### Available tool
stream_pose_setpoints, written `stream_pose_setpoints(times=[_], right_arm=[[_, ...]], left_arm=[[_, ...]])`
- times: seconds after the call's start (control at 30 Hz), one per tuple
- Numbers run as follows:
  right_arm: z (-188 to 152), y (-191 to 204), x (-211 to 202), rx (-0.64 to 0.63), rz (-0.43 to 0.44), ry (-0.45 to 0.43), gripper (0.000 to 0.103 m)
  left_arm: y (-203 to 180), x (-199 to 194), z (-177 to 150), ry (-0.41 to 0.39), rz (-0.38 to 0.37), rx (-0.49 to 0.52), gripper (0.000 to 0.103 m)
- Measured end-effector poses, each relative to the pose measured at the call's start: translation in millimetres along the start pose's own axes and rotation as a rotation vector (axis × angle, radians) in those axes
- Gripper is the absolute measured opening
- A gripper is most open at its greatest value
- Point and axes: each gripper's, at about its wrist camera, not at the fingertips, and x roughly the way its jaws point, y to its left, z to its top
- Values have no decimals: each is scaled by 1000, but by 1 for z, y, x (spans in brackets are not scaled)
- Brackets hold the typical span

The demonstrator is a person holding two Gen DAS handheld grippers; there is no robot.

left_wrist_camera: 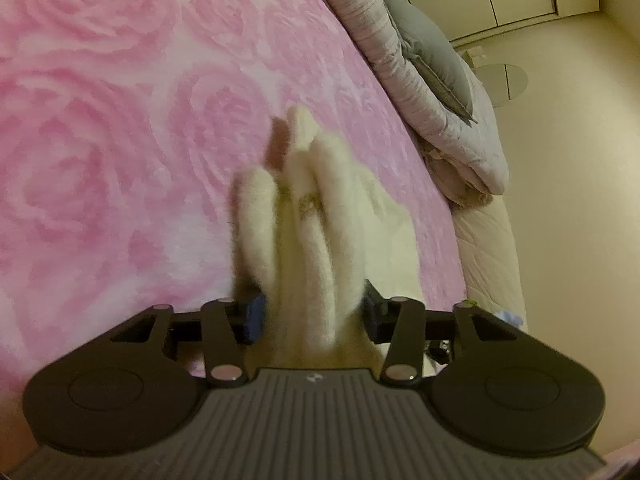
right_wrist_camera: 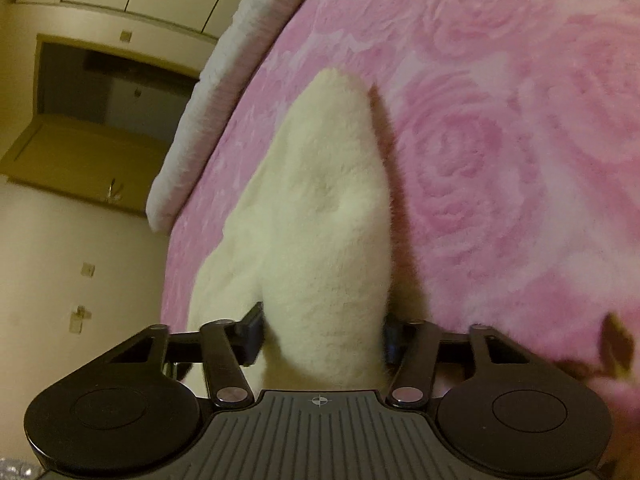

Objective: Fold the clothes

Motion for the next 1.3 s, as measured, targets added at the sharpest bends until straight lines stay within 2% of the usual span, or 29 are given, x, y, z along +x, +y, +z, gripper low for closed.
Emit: stream_pose_setpoints(times=[0.13, 0.2, 0.33, 0.43, 0.6, 0.77, 0.87, 1.03, 1.3], right_arm=[[4, 4, -1, 7, -4, 20, 44], [4, 14, -4, 26, -16, 21, 42], [9, 56, -9, 41, -26, 47, 41], [8, 103, -10, 40, -46, 79, 41], [-8, 194, -10, 50, -31, 106, 41], [-33, 291, 12, 54, -1, 125, 41], [-43, 328, 40, 47, 33, 161, 41], [-50, 376, 86, -14, 73, 239, 41], [-56, 406, 160, -89, 173, 390, 41]], left_arm=[[-12, -3, 2, 1, 28, 31, 33], [-20, -11, 4, 5, 32, 16, 29], [-41, -35, 12, 13, 41, -11, 26], [-57, -76, 23, -6, 36, -63, 25], [-82, -176, 52, -31, 36, -115, 25], [-99, -271, 95, -54, 72, -107, 25], [-100, -319, 114, -100, 109, -99, 25], [-91, -369, 123, -204, 141, -145, 25], [-76, -434, 120, -398, 233, -234, 25]])
